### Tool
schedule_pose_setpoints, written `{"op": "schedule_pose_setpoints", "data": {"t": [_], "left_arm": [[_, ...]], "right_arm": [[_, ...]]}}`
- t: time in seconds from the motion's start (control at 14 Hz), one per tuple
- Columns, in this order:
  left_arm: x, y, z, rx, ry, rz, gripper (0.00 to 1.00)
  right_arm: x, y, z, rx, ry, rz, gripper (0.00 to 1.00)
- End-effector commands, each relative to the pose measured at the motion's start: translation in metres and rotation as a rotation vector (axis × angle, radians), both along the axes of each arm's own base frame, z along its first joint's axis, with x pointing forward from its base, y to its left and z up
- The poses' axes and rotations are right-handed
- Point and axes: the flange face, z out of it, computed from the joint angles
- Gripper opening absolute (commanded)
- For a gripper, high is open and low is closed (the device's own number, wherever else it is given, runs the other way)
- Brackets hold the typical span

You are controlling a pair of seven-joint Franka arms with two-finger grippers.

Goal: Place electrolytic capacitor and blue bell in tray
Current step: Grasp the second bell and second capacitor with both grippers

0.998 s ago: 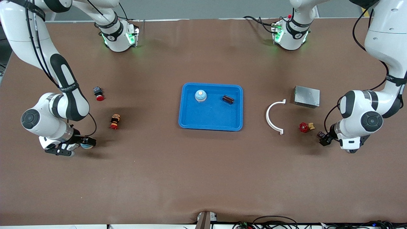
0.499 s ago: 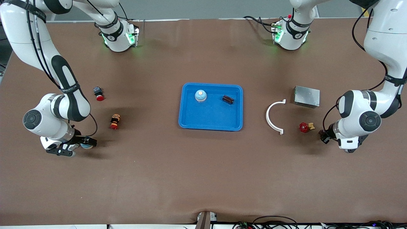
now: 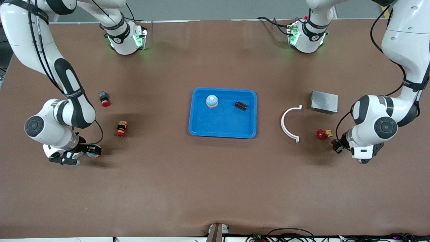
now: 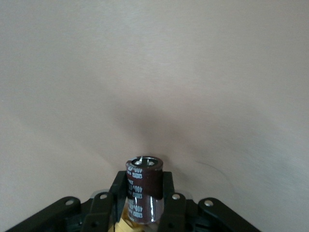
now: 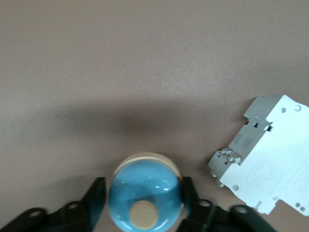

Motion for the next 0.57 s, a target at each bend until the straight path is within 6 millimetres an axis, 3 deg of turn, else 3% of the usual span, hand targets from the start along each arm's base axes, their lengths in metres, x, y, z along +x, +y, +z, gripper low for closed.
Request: {"op": "schedule_pose_setpoints", "data": {"t": [0.0, 0.14, 0.29, 0.5], "left_arm": [[0.000, -0.015, 0.034, 0.015, -0.018, -0.024, 0.00], [0.004, -0.026, 0.052, 0.021, -0.012, -0.043, 0.00], [0.006, -0.041, 0.068, 0.021, -0.023, -0.056, 0.00], [0.002, -0.063, 0.094, 0.027, -0.028, -0.081, 0.00]], "right_arm": [[0.003, 0.001, -0.001, 0.017, -0.012, 0.012, 0.31], [0.004, 0.003, -0.001, 0.016, -0.012, 0.014, 0.00], [0.004, 0.009, 0.000, 0.019, -0.006, 0.012, 0.00], [0.006, 0.027, 0.019, 0.030, 0.016, -0.001, 0.00]]}}
